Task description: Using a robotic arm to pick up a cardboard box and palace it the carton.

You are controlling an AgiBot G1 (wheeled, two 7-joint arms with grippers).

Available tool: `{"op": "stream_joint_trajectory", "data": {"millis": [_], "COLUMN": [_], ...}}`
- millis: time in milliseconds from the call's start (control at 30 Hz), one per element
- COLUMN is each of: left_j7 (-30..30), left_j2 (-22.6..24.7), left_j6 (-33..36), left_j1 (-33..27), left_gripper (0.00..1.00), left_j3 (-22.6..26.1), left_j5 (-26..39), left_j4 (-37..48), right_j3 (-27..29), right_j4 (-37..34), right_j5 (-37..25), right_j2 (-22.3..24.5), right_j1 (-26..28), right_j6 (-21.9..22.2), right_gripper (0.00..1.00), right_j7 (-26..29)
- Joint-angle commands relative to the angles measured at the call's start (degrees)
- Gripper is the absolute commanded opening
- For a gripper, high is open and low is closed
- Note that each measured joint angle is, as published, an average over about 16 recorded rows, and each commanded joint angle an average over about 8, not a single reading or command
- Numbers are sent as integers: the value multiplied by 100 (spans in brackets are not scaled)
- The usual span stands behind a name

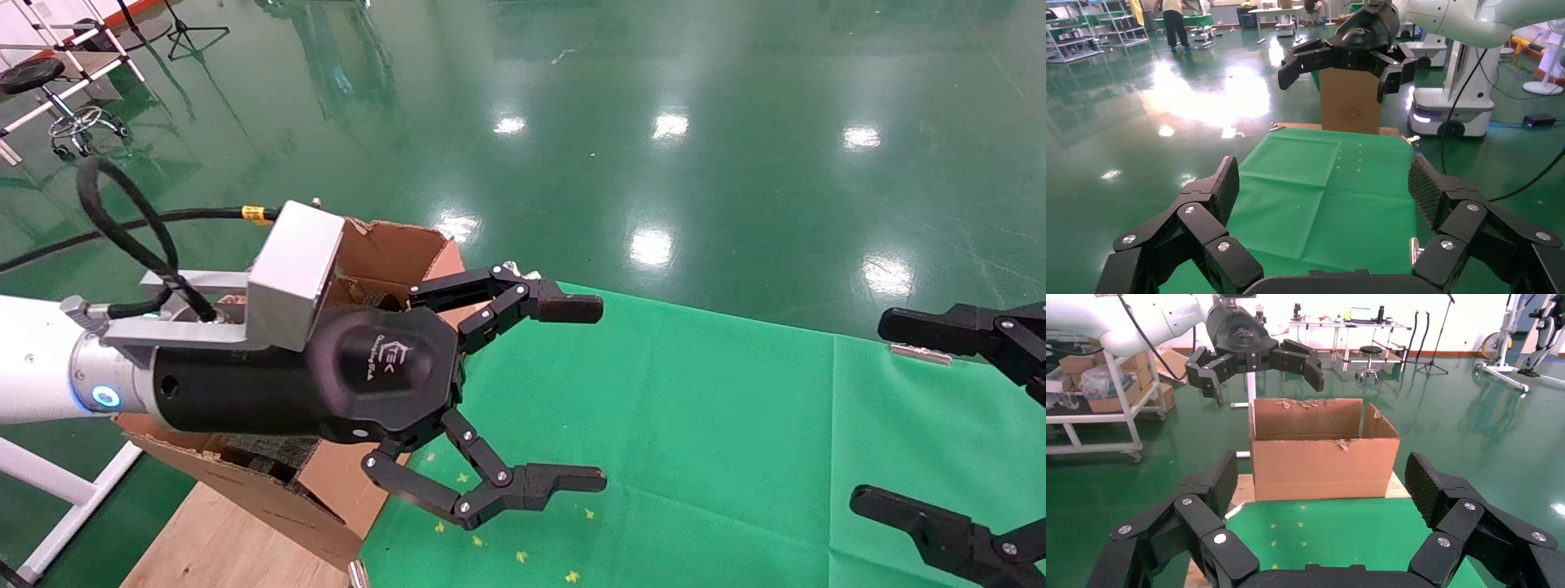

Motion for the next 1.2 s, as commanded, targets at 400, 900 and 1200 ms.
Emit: {"op": "stream_joint_trajectory", "data": {"millis": [400,900,1200], "left_j7": [-2,-2,-2], "left_j2": [1,1,1], "left_j6": [-2,-2,-2], "left_j1": [-4,-7,-7], "left_gripper": [100,100,100], "left_j3": [6,8,8], "left_j5": [5,7,7], "left_j4": [5,7,7], "right_j3": [0,0,0], "right_j4": [0,0,0], "right_j5": [0,0,0], "right_j2": [0,0,0], "right_j1": [0,0,0], "right_j6": [0,0,0], "right_gripper": [100,100,100], "right_j7": [0,0,0]}}
